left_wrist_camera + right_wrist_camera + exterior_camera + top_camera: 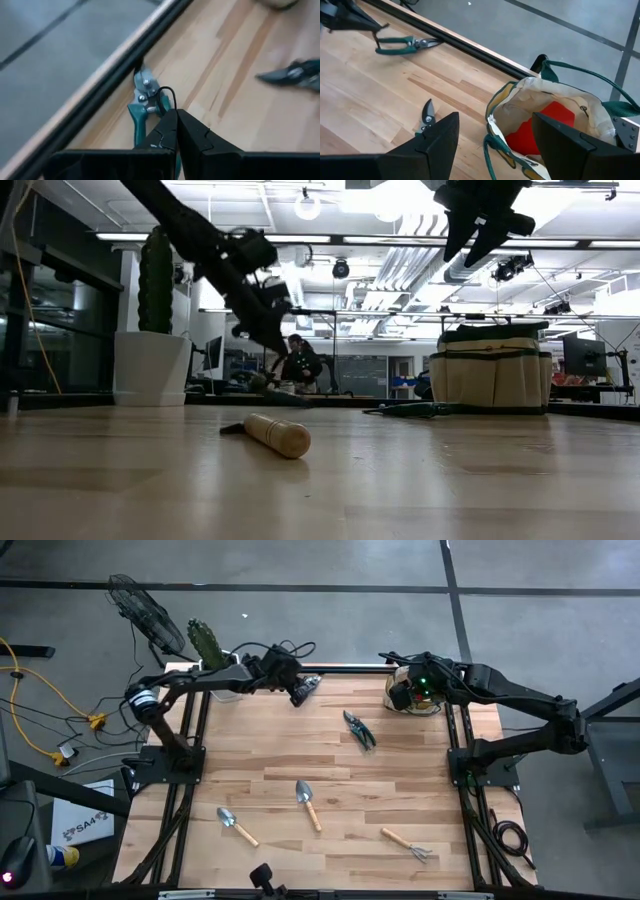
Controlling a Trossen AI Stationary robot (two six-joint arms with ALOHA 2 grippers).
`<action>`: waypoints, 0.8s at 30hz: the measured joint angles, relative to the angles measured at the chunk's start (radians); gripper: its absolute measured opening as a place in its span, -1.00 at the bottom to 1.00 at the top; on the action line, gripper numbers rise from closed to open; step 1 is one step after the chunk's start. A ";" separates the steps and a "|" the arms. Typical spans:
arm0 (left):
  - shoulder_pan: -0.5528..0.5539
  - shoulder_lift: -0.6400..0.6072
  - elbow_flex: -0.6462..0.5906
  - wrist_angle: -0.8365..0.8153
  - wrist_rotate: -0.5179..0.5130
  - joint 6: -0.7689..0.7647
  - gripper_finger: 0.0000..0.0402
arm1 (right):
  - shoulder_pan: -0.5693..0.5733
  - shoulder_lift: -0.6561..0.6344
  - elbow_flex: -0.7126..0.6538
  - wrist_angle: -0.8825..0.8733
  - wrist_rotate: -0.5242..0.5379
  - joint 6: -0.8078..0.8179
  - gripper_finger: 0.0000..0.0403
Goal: Pick & Place Garden tools in Gardening bag
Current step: Put the left green shear scissor into the gardening bag
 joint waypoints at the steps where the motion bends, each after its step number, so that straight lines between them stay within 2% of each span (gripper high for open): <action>1: -0.006 -0.016 0.000 0.001 0.002 0.002 -1.00 | 0.000 0.000 0.000 0.003 0.000 0.000 0.19; 9: -0.047 -0.132 0.001 -0.019 0.023 0.041 -1.00 | 0.010 0.000 0.000 0.092 -0.009 -0.037 0.19; 19: -0.078 -0.239 0.000 0.002 0.059 0.089 -1.00 | 0.115 0.033 0.000 0.380 -0.088 -0.283 0.19; 24: -0.076 -0.283 0.001 0.040 0.124 0.088 -1.00 | 0.153 0.102 0.000 0.493 -0.105 -0.349 0.19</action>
